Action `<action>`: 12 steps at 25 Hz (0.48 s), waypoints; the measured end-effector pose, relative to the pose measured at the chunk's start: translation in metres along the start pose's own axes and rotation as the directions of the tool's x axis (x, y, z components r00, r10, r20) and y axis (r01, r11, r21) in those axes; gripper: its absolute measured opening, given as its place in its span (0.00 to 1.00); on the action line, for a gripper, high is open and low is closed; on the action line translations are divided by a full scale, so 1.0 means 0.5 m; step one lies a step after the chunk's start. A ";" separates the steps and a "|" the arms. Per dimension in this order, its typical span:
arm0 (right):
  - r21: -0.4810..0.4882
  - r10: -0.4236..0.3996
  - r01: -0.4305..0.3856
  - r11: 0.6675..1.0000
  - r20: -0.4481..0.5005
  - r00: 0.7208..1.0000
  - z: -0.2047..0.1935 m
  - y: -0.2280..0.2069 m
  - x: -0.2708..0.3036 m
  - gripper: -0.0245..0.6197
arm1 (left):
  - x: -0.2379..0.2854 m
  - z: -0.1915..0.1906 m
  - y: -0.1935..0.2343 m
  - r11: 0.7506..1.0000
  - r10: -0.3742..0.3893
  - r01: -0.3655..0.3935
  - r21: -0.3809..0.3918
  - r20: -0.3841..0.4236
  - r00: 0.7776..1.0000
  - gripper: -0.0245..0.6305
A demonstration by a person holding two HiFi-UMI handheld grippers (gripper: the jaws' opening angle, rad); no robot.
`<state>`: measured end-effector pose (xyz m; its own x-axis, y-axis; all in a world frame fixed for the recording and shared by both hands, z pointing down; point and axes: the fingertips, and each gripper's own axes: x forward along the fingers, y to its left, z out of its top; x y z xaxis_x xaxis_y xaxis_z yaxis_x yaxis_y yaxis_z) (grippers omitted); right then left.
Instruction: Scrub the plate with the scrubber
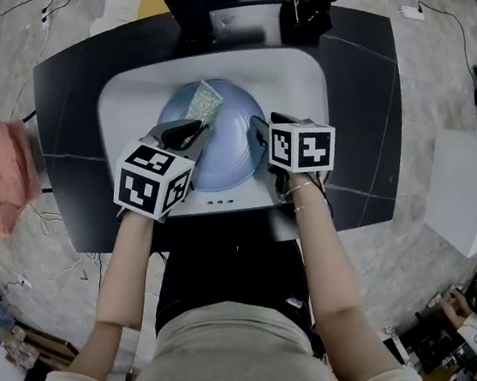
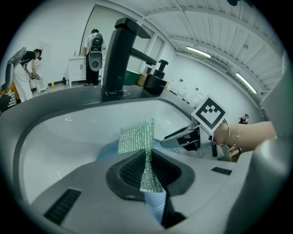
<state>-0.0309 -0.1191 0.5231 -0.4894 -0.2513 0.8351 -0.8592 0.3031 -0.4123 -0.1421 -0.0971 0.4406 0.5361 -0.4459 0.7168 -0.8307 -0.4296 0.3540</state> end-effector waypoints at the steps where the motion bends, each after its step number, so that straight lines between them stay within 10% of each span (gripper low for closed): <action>1: 0.010 0.002 -0.002 1.000 -0.008 1.000 -0.004 -0.003 0.005 0.35 | 0.004 -0.006 0.003 1.000 0.001 -0.001 -0.002 -0.008 1.000 0.13; 12: 0.017 0.025 -0.024 1.000 -0.068 0.997 -0.019 0.001 0.038 0.23 | 0.031 -0.066 0.005 0.999 -0.036 0.035 -0.010 -0.113 0.993 0.13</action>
<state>-0.0392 -0.1149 0.5424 -0.4995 -0.1807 0.8472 -0.8496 0.2931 -0.4384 -0.1409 -0.0790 0.4725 0.5452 -0.3386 0.7669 -0.8128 -0.4375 0.3847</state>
